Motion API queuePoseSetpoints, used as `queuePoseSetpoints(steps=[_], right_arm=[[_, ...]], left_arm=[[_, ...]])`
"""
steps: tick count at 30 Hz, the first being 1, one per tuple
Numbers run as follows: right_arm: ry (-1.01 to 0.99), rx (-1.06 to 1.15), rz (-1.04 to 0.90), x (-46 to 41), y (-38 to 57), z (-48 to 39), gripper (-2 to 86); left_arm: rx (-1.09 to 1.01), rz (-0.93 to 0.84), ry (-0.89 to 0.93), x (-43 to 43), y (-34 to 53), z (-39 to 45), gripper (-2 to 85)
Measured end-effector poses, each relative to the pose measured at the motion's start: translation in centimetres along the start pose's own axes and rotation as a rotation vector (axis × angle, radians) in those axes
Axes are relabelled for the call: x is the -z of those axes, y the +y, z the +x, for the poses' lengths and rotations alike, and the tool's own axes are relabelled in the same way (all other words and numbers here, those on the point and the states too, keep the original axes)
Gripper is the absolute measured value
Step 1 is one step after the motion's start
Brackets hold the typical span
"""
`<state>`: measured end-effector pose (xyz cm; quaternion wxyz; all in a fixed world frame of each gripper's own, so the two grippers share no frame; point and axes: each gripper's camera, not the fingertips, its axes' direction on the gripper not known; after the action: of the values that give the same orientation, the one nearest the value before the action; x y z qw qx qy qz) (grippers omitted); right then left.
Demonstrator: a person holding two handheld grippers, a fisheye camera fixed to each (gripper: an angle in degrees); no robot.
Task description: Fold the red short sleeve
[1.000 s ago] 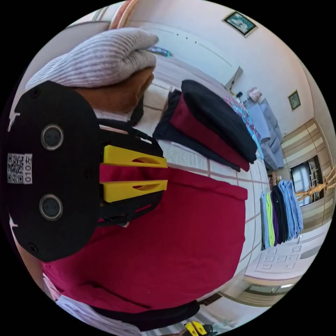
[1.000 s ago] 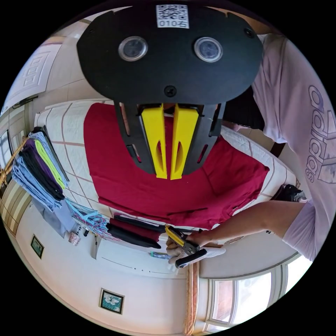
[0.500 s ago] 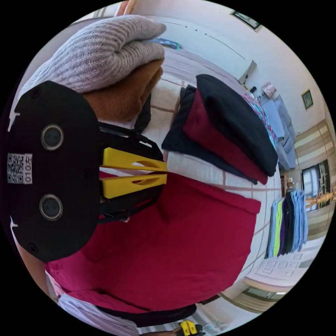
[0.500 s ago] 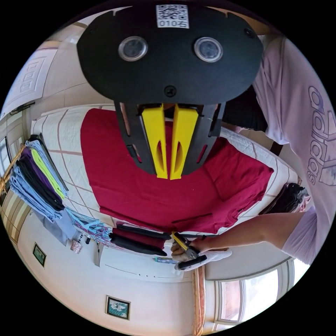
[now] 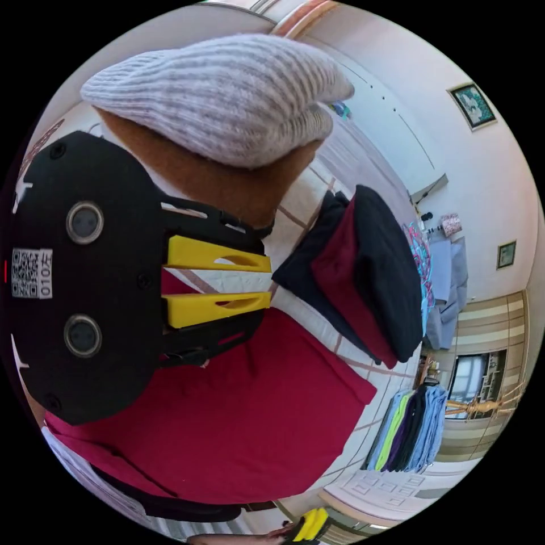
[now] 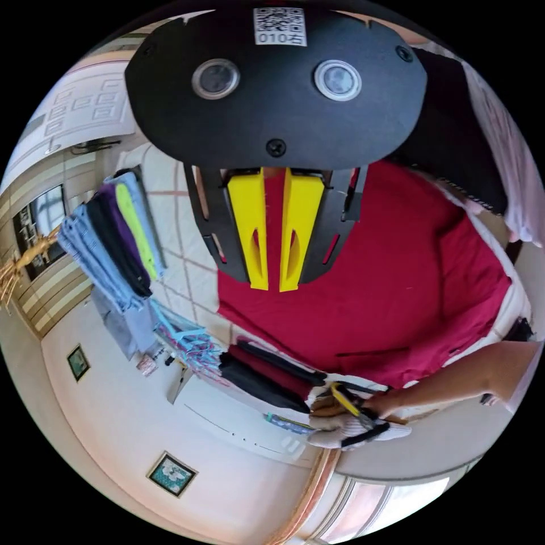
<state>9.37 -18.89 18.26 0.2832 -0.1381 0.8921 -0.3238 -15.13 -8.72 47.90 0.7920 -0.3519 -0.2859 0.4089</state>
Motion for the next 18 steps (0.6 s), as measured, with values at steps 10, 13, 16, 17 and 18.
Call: queuePoseSetpoints(steps=[10,13,16,17,18], right_arm=[[-0.310,-0.028,-0.301,-19.5,-13.2,8.4,5.6],[-0.306,-0.067,-0.293,-21.2,-15.2,9.5,5.2],[-0.261,-0.066,-0.285,-22.6,-17.8,10.2,5.8],[-0.213,-0.089,-0.253,-22.9,-18.9,10.6,6.5],[-0.171,-0.123,-0.218,-23.2,-19.9,11.2,7.4]], left_arm=[[-0.068,0.003,-0.055,7.2,8.4,8.4,5.0],[-0.022,0.034,-0.075,9.7,11.8,9.6,4.4],[0.005,-0.006,-0.039,10.0,14.0,10.3,4.0],[0.017,-0.023,-0.031,10.0,14.4,10.5,4.0],[0.026,-0.027,-0.029,10.0,14.5,10.5,4.0]])
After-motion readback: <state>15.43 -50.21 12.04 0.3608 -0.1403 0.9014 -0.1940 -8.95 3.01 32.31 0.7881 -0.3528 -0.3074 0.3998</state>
